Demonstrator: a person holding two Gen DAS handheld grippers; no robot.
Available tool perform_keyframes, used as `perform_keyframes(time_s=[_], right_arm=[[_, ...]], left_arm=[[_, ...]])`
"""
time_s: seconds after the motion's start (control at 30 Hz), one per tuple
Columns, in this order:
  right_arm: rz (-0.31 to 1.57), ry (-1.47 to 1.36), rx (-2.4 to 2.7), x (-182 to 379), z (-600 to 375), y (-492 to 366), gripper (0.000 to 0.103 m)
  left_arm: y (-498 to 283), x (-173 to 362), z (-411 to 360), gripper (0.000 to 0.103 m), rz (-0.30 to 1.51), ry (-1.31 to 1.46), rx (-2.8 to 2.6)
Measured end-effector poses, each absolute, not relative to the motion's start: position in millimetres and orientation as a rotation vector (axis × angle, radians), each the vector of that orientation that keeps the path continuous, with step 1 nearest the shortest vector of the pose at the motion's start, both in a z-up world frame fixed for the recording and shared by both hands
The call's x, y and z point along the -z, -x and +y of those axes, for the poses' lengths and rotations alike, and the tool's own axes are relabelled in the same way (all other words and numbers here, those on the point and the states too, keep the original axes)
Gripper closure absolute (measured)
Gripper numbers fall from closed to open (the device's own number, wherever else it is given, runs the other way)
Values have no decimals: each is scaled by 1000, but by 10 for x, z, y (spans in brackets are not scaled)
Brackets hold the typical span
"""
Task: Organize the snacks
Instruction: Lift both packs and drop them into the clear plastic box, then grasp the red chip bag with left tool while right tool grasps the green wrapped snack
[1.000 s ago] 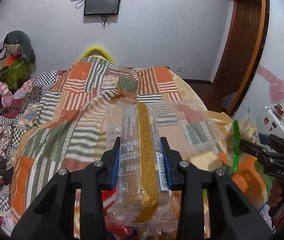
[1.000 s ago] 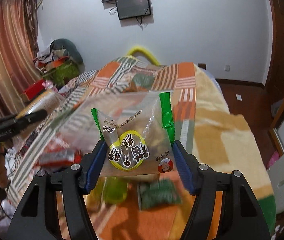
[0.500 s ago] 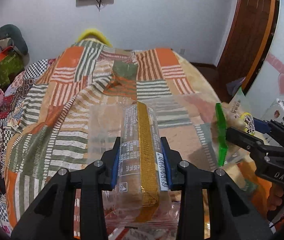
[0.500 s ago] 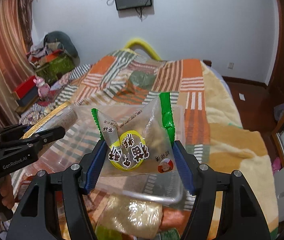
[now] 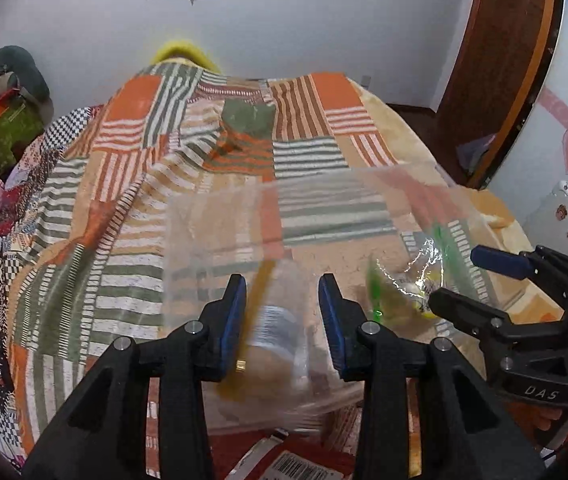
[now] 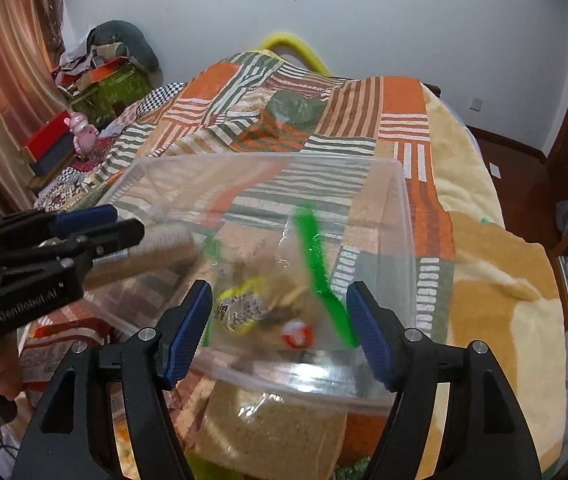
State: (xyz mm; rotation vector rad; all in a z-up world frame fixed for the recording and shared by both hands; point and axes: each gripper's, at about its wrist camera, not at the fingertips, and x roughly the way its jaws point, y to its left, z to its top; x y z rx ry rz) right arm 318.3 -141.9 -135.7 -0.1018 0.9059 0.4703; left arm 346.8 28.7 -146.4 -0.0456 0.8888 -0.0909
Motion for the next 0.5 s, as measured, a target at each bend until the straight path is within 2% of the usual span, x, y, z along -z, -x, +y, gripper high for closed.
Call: perform_keyframes(time_s=[0.27, 0.5], right_arm=[[859, 83, -466, 1073, -1575, -2953, 35], [831, 72, -447, 897, -1777, -2660, 35]], left_arm=[[-3068, 1112, 404, 64, 824, 64, 86], [-2595, 932, 560, 55, 791, 65, 65]])
